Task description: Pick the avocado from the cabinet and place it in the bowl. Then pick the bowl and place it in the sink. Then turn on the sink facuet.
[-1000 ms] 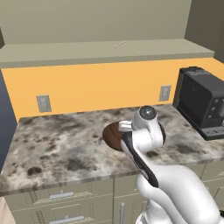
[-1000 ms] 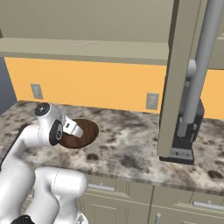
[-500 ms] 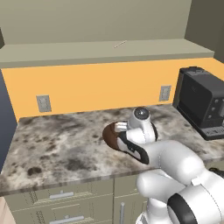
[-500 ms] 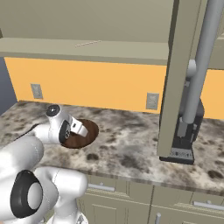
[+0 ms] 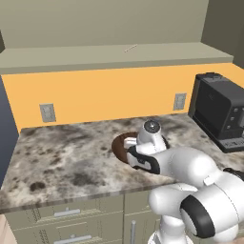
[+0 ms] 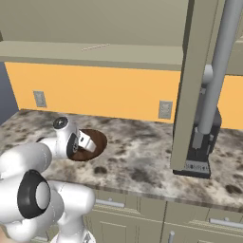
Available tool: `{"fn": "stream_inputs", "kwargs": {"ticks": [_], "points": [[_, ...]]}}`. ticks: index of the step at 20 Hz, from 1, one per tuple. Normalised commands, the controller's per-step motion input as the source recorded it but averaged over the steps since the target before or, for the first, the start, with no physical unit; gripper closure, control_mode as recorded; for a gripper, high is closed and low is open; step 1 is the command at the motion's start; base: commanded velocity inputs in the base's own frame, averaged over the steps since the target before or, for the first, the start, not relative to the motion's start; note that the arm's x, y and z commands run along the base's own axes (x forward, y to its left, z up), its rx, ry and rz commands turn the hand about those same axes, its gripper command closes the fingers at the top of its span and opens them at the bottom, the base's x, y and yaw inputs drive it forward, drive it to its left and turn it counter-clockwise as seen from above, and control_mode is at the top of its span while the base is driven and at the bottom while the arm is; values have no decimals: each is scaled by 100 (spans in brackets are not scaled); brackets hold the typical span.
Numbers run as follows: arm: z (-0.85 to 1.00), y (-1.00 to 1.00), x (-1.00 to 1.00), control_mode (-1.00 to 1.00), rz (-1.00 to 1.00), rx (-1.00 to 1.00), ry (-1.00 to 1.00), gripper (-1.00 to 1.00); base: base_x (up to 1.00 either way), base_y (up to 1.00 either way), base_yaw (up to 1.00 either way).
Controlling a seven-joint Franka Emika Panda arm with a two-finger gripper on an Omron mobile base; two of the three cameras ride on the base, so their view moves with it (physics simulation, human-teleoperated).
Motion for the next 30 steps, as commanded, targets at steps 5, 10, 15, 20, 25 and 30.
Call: {"fn": "stream_inputs", "kwargs": {"ticks": [5,10,15,20,25,30], "points": [[-5,0,2,-100,0,1,0,-100,0,0,0],[22,0,9,-100,4,3,0,-100,0,0,0],[62,9,0,-100,4,0,0,-100,0,0,0],[58,53,-41,-100,12,-15,0,-100,0,0,0],[3,76,-61,-100,17,-33,0,-100,0,0,0],[0,42,-49,-100,18,-32,0,-100,0,0,0]]}}
